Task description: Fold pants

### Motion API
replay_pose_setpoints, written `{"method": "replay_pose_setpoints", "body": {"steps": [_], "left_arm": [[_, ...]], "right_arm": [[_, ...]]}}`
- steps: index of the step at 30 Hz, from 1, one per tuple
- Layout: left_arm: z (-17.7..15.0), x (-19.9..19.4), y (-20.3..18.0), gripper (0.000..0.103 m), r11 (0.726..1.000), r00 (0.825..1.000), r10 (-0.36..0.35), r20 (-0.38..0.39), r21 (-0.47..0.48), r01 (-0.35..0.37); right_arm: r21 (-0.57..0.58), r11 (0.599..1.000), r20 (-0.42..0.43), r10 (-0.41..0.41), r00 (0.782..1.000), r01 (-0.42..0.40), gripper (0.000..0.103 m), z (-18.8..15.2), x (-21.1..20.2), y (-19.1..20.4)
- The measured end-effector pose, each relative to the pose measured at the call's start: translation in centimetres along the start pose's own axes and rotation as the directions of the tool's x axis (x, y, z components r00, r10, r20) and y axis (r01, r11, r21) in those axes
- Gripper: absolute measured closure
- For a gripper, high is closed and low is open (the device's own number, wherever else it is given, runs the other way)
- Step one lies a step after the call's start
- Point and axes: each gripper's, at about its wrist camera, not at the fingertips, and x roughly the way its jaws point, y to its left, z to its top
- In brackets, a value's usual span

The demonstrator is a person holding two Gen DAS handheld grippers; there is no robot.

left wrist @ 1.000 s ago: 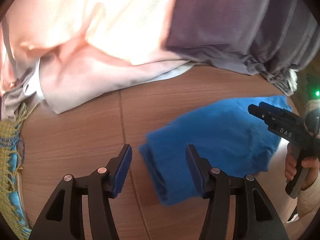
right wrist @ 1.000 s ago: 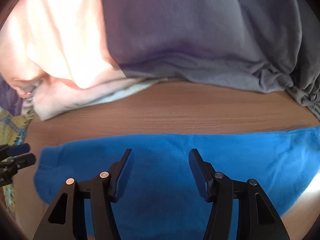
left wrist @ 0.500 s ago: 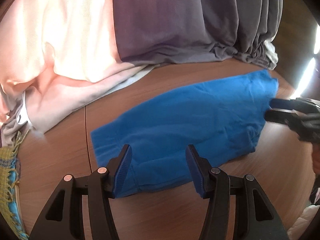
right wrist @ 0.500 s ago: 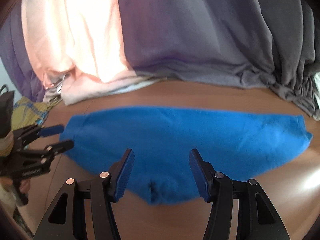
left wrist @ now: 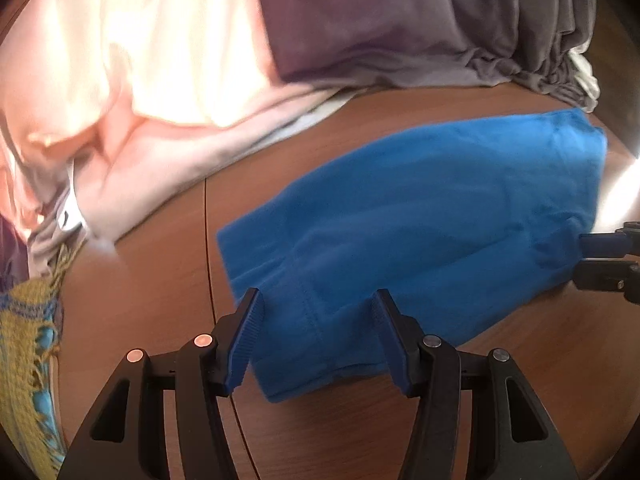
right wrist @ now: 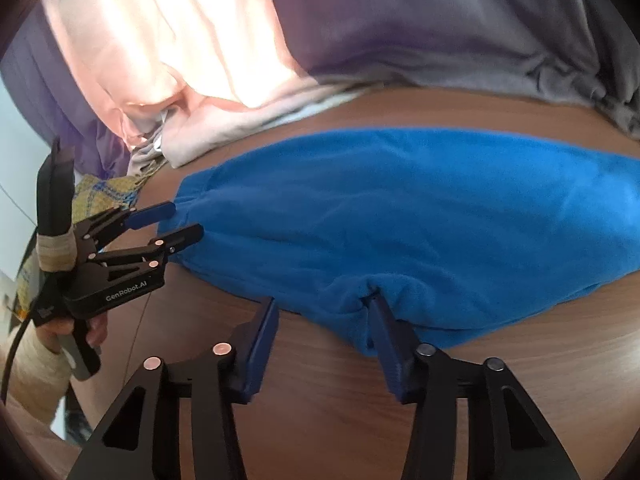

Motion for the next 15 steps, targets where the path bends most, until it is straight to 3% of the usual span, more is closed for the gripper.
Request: {"method": "replay_pose_setpoints", "body": {"steps": [6, 9, 12, 15], "left_arm": [[-0.7, 1.6, 0.8, 0.041, 0.998, 0.997, -0.02, -0.071, -0.059, 0.016], [-0.7, 2.3, 1.9, 0.04, 0.988, 0.991, -0.081, -0.11, -0.141, 0.065], [-0.7, 2.3, 1.9, 0.04, 0.986, 0.989, -0.092, -0.12, -0.15, 0.074], [-0.8, 2.2, 1.6, 0.04, 0.989, 0.99, -0.073, -0.119, -0.134, 0.057]], "right_arm": [[0.027, 0.999, -0.032, -0.018, 0.999, 0.018, 0.057, 0.2, 1.5, -0.7], [0.04, 0.999, -0.037, -0.01, 0.999, 0.012, 0.058, 0.7, 2.0, -0.8], [0.044, 0.999, -0.047, -0.018, 0.999, 0.02, 0.076, 0.7, 2.2, -0.9], [-0.004, 1.0, -0.035, -0.022, 0.999, 0.022, 0.087, 0.1, 1.6, 0.0]]}}
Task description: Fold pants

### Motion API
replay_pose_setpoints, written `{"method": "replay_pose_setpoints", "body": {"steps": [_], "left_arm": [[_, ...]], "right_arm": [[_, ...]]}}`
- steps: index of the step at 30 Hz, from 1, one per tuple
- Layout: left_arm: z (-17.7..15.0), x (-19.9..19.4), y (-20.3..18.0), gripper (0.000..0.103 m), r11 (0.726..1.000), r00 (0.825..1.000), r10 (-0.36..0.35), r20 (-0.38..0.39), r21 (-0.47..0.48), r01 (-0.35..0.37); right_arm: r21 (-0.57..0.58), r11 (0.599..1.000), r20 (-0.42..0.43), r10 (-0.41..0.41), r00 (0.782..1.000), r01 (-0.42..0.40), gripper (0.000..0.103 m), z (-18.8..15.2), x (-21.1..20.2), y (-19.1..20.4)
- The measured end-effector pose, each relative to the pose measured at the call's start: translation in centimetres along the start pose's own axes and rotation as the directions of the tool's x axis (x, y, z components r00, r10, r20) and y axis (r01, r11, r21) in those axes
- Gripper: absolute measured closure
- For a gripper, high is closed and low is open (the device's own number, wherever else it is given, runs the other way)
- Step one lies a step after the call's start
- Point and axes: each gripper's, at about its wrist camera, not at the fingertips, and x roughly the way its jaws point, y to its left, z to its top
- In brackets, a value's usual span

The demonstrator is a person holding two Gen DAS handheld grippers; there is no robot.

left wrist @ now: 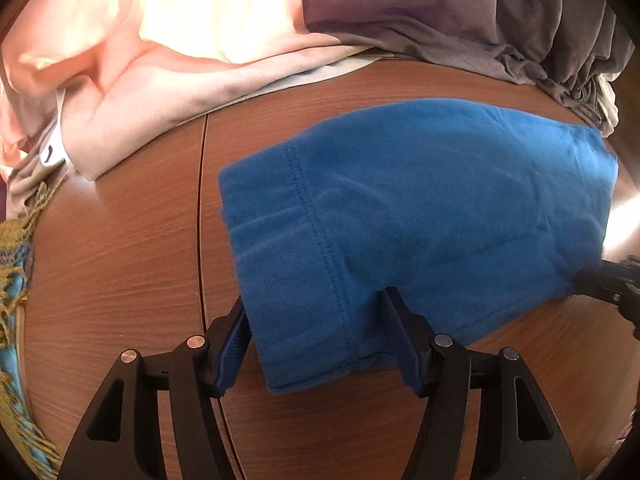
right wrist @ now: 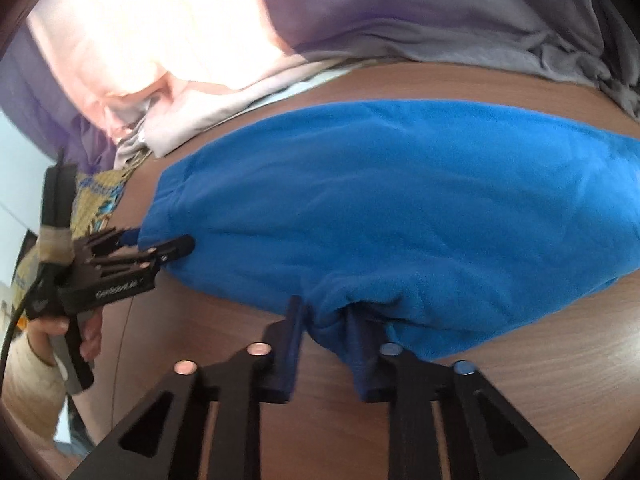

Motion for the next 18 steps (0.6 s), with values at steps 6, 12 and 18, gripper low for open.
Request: {"method": "replay_pose_setpoints", "body": {"steps": [6, 12, 18], "left_arm": [[0.1, -0.1, -0.7, 0.04, 0.997, 0.999, 0.045, 0.002, 0.056, -0.045], [0.4, 0.0, -0.7, 0.035, 0.996, 0.998, 0.061, 0.001, 0.071, -0.061], [0.4, -0.1, -0.6, 0.025, 0.994, 0.996, 0.087, 0.009, 0.062, -0.088]], "right_arm": [[-0.074, 0.996, 0.034, -0.046, 0.998, 0.048, 0.091, -1.5, -1.9, 1.1], [-0.035, 0.998, -0.022, -0.047, 0.999, 0.047, 0.091, -3.5, -0.6, 0.5], [-0.029, 0.998, -0.027, -0.054, 0.998, 0.053, 0.091, -4.1, -0.6, 0.5]]}}
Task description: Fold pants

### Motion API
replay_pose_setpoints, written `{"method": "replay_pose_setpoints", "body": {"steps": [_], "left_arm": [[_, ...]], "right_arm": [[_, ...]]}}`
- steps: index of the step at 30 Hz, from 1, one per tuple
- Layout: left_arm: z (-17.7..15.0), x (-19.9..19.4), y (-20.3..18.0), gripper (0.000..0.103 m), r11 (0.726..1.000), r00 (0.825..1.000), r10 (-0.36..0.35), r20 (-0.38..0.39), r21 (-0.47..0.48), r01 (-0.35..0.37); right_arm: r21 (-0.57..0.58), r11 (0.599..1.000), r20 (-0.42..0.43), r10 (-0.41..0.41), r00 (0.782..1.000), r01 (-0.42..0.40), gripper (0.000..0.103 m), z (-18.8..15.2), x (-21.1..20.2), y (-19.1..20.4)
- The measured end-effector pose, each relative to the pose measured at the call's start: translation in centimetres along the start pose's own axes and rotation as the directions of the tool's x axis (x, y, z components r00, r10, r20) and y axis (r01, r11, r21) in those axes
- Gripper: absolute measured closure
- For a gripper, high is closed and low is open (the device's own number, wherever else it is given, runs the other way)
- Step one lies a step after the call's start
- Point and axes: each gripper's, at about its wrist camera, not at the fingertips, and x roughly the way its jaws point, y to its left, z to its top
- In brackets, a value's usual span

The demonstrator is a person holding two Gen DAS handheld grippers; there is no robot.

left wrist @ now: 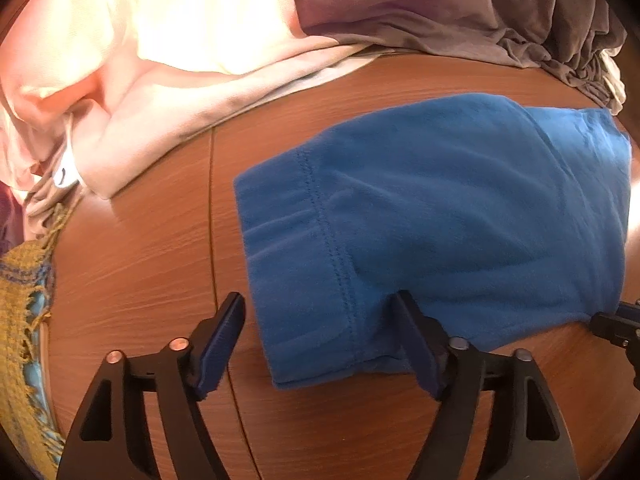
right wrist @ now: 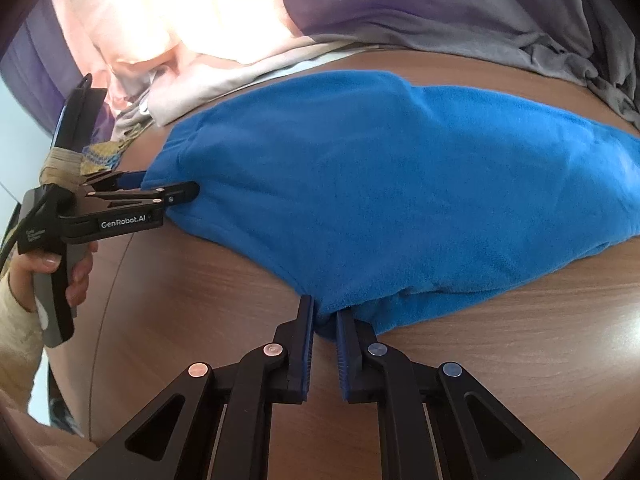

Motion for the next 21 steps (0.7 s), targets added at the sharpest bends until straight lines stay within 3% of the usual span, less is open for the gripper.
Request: {"method": "replay_pose_setpoints", "body": {"steps": [2, 5, 6, 13, 21], "left_arm": [[-0.2, -0.8, -0.2, 0.027, 1.0, 1.0, 0.013, 0.018, 0.014, -0.013], [-0.7, -2.9, -0.5, 0.027, 0.999, 0.999, 0.025, 0.04, 0.022, -0.026], [-0.8, -3.7, -0.6, 0.027, 0.999, 0.999, 0.022, 0.045, 0.023, -0.023], [-1.8, -9.1, -3.0, 0.027, 0.998, 0.994, 0.014, 0.107, 0.051, -0.02], [-3.1, -13.0, -6.7, 0.027, 0.998, 0.982, -0.065, 0.179, -0.011, 0.068]], "right_arm": [[-0.003, 1.0, -0.004, -0.009, 1.0, 0.009, 0.088, 0.1, 0.0, 0.2], [0.01, 1.0, 0.019, -0.005, 1.0, 0.005, 0.068, 0.0, -1.0, 0.2], [0.012, 1.0, 0.032, -0.009, 0.999, 0.009, 0.066, 0.1, -1.4, 0.2], [0.029, 0.999, 0.102, -0.042, 0.994, 0.039, 0.066, -0.2, -4.7, -0.3], [0.045, 0.992, 0.2, -0.121, 0.972, 0.114, 0.066, -0.6, -9.2, -2.7]]}}
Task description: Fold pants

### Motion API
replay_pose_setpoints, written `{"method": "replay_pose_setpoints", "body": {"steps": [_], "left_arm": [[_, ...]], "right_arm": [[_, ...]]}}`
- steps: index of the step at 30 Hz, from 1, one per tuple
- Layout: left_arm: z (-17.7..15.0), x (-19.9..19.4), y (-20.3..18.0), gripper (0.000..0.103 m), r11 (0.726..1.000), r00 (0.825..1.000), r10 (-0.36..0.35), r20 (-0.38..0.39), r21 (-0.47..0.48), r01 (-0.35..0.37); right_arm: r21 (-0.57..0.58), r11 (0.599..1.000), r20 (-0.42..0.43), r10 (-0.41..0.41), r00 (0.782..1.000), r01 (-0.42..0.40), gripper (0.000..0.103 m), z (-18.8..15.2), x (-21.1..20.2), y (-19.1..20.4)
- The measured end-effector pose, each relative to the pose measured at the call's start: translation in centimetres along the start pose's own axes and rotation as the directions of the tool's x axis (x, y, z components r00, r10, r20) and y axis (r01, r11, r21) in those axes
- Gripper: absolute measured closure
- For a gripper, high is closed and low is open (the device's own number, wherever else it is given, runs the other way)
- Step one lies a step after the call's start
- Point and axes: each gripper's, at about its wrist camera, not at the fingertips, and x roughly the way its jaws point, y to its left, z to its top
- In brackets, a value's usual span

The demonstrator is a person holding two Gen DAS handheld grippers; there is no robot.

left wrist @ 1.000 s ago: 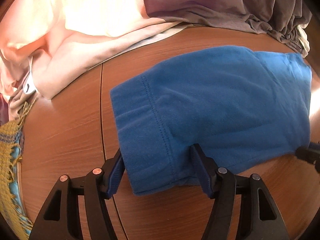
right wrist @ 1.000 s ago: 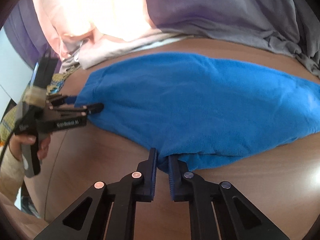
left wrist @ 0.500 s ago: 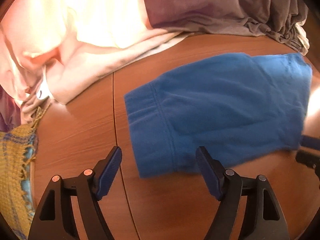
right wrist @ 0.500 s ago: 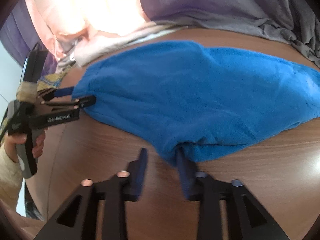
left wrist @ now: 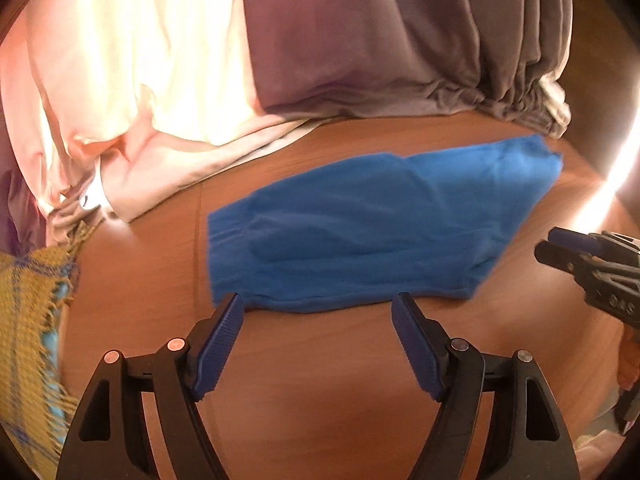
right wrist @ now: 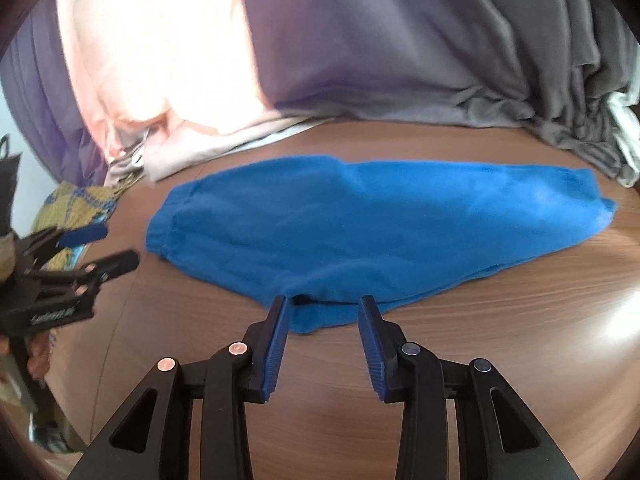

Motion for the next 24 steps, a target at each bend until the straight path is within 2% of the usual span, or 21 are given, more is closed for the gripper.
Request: {"method": "replay_pose_setpoints", "body": {"steps": [5, 11, 17, 20, 24], "left_arm": [[-0.7, -0.3, -3.5, 0.03, 0.998, 0.999, -0.032, 0.037, -0.061, 0.034], [-1.2, 1.2, -8.1, 0.039, 0.997, 0.998, -0.008, 0.068, -0.079, 0.013], [-0.8, 3.8, -12.0, 0.046, 0.994, 0.995, 0.09, 0.04, -0.07, -0.087], [-0.7, 4.8, -13.2, 0.046, 0.988, 0.992, 0.126, 0.025, -0.093, -0.124], [-0.2, 6.2, -14.9, 0.046, 0.975, 0.977, 0.214, 0.01, -0.068, -0.213]], "right_arm": [[0.034, 0.996, 0.024, -0.077, 0.997, 0.077, 0.066, 0.4, -1.8, -4.2], [0.02, 0.99, 0.041, -0.14, 0.989, 0.14, 0.066, 1.6, -2.7, -8.8], [0.005, 0.98, 0.027, -0.2, 0.979, 0.2, 0.066, 2.8, -1.9, -13.9], [0.019, 0.966, 0.027, -0.26, 0.965, 0.259, 0.066, 3.3, -1.5, -16.9], [0.038, 0.952, 0.024, -0.305, 0.952, 0.304, 0.066, 3.7, -0.5, -20.0]]}}
